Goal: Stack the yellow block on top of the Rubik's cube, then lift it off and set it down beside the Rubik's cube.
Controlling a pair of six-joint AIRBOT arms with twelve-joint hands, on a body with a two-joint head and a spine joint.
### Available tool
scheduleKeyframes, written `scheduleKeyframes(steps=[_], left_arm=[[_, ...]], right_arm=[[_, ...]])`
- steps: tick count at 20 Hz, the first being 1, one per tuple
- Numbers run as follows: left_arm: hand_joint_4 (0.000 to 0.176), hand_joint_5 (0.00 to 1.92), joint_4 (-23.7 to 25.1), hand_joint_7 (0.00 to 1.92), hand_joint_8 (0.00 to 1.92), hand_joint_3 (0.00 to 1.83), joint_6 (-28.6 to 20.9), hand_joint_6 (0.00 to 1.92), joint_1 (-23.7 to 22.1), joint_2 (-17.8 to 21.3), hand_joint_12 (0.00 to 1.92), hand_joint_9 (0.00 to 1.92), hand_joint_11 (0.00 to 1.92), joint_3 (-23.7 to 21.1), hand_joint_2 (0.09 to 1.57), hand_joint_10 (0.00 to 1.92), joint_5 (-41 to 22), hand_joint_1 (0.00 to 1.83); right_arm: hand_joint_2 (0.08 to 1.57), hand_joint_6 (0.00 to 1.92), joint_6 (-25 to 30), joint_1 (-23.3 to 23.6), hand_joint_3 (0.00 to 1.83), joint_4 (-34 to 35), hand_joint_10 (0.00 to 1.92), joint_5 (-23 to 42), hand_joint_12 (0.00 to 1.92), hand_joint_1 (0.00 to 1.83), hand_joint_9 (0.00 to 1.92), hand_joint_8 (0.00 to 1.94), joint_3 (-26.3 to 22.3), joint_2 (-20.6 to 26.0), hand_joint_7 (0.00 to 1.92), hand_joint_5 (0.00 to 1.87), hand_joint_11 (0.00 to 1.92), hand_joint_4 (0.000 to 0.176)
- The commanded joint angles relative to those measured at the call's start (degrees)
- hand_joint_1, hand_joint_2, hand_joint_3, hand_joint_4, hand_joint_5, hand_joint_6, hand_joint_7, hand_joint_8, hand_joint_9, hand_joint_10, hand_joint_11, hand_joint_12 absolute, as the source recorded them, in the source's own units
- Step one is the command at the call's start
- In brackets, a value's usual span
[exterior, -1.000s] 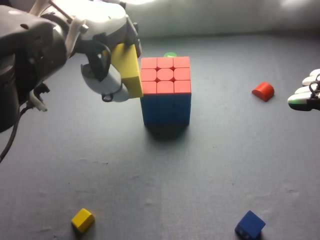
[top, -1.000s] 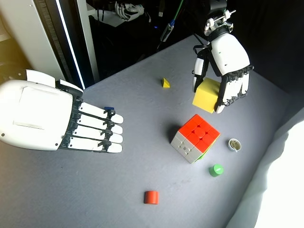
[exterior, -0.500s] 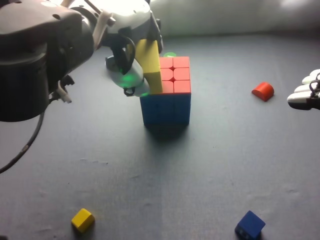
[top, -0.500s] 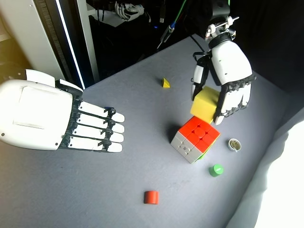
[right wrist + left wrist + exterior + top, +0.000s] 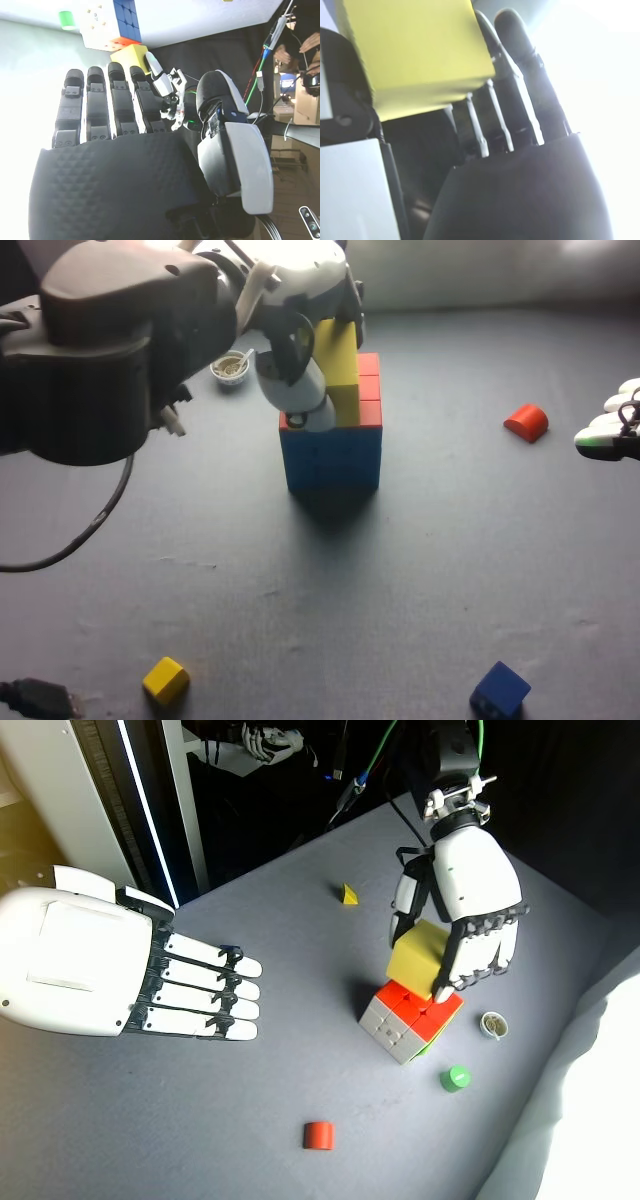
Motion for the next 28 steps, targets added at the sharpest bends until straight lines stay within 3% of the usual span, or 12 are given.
scheduleKeyframes(steps=[1, 4, 9, 11, 18, 20, 25, 27, 28], left_arm=[[0.0, 1.07, 2.9, 1.03, 1.06, 0.0, 0.1, 0.62, -0.7, 0.2, 1.31, 0.84, 0.58, 0.4, 1.1, 1.27, -0.3, 1.38], [0.0, 1.1, 3.4, 1.03, 1.04, 0.0, 0.1, 0.57, -0.4, -1.2, 1.28, 0.85, 0.59, 2.0, 1.09, 1.25, 0.7, 1.38], [0.0, 1.04, 4.6, 1.02, 1.06, 0.0, -0.2, 0.66, 0.2, -2.3, 1.36, 0.83, 0.55, 3.9, 1.11, 1.29, 1.6, 1.38], [0.0, 1.24, 5.0, 1.11, 0.93, 0.0, -0.2, 0.3, 0.3, -2.8, 1.36, 0.89, 0.56, 4.8, 1.06, 1.23, 2.3, 1.39], [0.0, 1.24, 6.2, 1.11, 0.91, 0.0, -0.3, 0.31, 0.5, -3.7, 1.39, 0.9, 0.55, 7.0, 1.06, 1.22, 3.7, 1.39], [0.0, 1.28, 6.1, 1.12, 0.91, 0.0, -0.3, 0.21, 0.7, -3.7, 1.39, 0.91, 0.57, 7.0, 1.06, 1.21, 3.7, 1.39], [0.0, 1.2, 5.7, 1.09, 0.95, 0.0, -0.3, 0.35, 1.0, -3.6, 1.42, 0.87, 0.53, 7.1, 1.07, 1.28, 3.9, 1.39], [0.0, 1.25, 5.7, 1.11, 0.92, 0.0, -0.3, 0.28, 1.1, -3.6, 1.39, 0.9, 0.57, 7.1, 1.06, 1.25, 3.9, 1.39], [0.0, 1.15, 5.7, 1.08, 0.97, 0.0, -0.3, 0.42, 1.1, -3.6, 1.41, 0.88, 0.52, 7.2, 1.08, 1.29, 3.9, 1.39]], right_arm=[[1.35, 0.01, 0.2, 0.2, 0.0, 2.8, 0.02, 3.7, 0.0, 0.0, 0.05, 0.01, 0.1, 0.8, 0.09, 0.1, 0.0, 0.0], [1.35, 0.0, 0.2, 0.2, 0.0, 2.8, 0.01, 3.8, 0.0, 0.0, 0.03, 0.0, 0.1, 0.8, 0.08, 0.08, 0.0, 0.0], [1.35, 0.0, 0.2, 0.2, 0.0, 2.8, 0.01, 3.9, 0.0, 0.0, 0.05, 0.01, 0.2, 0.8, 0.09, 0.09, 0.0, 0.0], [1.35, 0.01, 0.2, 0.2, 0.0, 2.8, 0.01, 4.0, 0.0, 0.0, 0.04, 0.0, 0.2, 0.8, 0.09, 0.1, 0.0, 0.0], [1.35, 0.01, 0.2, 0.2, 0.0, 2.8, 0.02, 4.0, 0.0, 0.0, 0.07, 0.01, 0.2, 0.8, 0.11, 0.09, 0.0, 0.0], [1.35, 0.01, 0.2, 0.2, 0.0, 2.8, 0.01, 4.1, 0.0, 0.0, 0.05, 0.0, 0.2, 0.8, 0.09, 0.09, 0.0, 0.0], [1.35, 0.01, 0.2, 0.2, 0.0, 2.8, 0.01, 4.1, 0.0, 0.0, 0.07, 0.01, 0.2, 0.8, 0.11, 0.1, 0.0, 0.0], [1.35, 0.02, 0.2, 0.2, 0.0, 2.8, 0.02, 4.1, 0.01, 0.0, 0.09, 0.02, 0.3, 0.8, 0.15, 0.14, 0.02, 0.0], [1.35, 0.01, 0.2, 0.2, 0.0, 2.8, 0.01, 4.1, 0.0, 0.0, 0.06, 0.0, 0.3, 0.8, 0.11, 0.11, 0.0, 0.0]])
